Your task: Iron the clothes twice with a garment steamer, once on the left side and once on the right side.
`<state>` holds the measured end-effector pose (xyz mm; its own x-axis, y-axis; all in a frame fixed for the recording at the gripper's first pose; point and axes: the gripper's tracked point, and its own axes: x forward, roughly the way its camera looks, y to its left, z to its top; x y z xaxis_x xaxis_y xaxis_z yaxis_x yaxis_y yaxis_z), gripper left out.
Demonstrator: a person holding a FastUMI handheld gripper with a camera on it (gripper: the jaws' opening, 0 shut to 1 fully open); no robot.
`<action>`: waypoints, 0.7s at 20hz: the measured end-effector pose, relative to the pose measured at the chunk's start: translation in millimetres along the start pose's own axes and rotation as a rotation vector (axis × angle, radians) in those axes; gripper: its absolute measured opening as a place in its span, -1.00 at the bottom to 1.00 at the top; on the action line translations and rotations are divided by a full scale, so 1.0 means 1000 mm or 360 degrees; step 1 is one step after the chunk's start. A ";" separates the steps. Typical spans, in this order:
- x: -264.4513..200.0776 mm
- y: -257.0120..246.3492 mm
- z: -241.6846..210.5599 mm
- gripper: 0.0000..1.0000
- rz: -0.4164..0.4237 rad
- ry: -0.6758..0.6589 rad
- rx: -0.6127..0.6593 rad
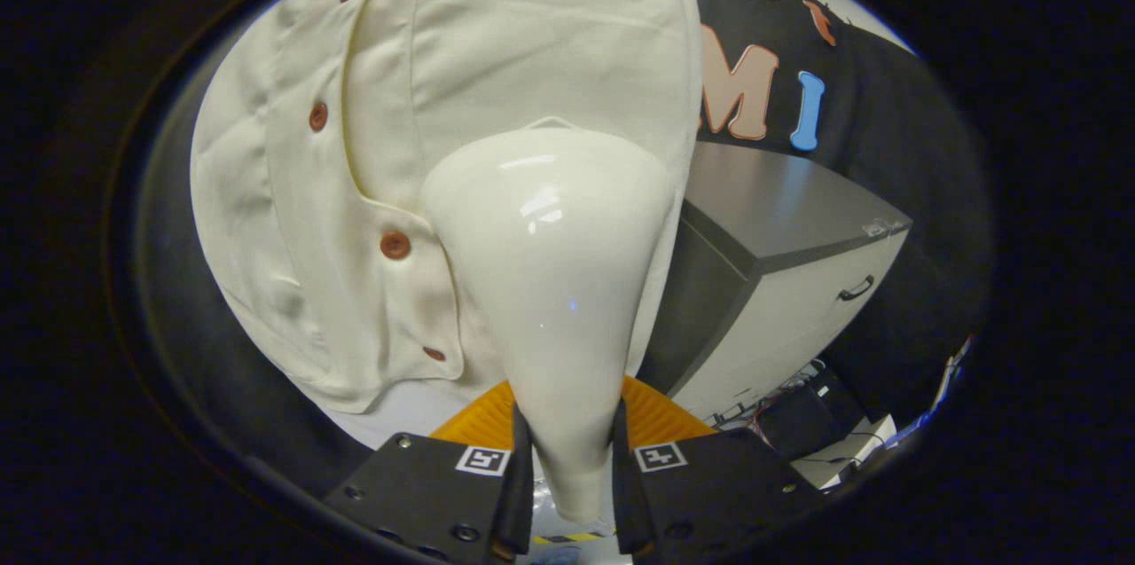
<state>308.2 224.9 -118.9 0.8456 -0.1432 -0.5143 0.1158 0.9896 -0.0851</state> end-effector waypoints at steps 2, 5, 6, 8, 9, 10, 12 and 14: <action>0.006 -0.002 -0.013 -0.26 -0.0007 0.0031 0.0004; 0.015 -0.006 -0.034 -0.26 -0.0011 0.0068 0.0006; 0.017 -0.006 -0.039 -0.26 -0.0008 0.0069 0.0007; 0.022 -0.007 -0.048 -0.26 -0.0006 0.0066 -0.0001; 0.024 -0.007 -0.052 -0.26 -0.0003 0.0077 -0.0006; 0.025 -0.006 -0.060 -0.26 0.0007 0.0091 -0.0022; 0.029 -0.006 -0.075 -0.26 0.0004 0.0140 -0.0065; 0.032 -0.007 -0.092 -0.26 -0.0007 0.0182 -0.0061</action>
<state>286.8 212.0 -213.2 0.7800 -0.1502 -0.6075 0.0976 0.9881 -0.1191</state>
